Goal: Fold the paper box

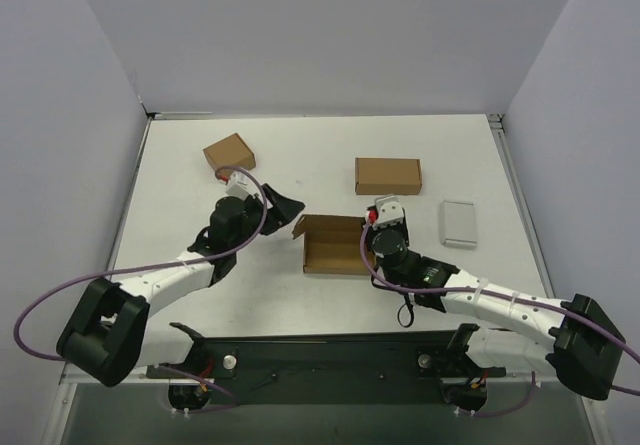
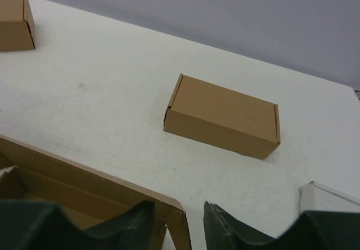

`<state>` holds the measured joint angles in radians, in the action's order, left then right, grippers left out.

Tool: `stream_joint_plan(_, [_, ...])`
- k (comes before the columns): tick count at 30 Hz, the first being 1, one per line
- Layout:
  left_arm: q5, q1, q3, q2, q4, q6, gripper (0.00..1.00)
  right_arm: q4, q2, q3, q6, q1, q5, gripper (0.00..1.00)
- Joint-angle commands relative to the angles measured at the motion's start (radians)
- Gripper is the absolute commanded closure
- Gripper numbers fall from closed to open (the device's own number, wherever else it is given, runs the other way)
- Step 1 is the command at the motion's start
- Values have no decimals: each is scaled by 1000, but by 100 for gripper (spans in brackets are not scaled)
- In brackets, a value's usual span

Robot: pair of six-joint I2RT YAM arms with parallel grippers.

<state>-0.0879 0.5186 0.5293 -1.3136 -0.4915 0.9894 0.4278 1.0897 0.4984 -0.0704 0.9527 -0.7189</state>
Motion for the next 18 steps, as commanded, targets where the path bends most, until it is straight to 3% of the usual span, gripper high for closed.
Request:
stream_joint_plan(1, [-22,-58,14,103,45,-199,17,-201,-46,78,-101,-64,198,53])
stream_joint_plan(6, [-79,-107,21,171,133,-406,15,-296,-128,74,-126,-164,404,27])
stream_joint_plan(12, [-163,-108,-14,198,62,-557,15,-337,-157,68,-112,-257,547,22])
stream_joint_plan(18, [-257,-108,-3,126,-2,-635,15,-327,-76,100,-101,-394,743,23])
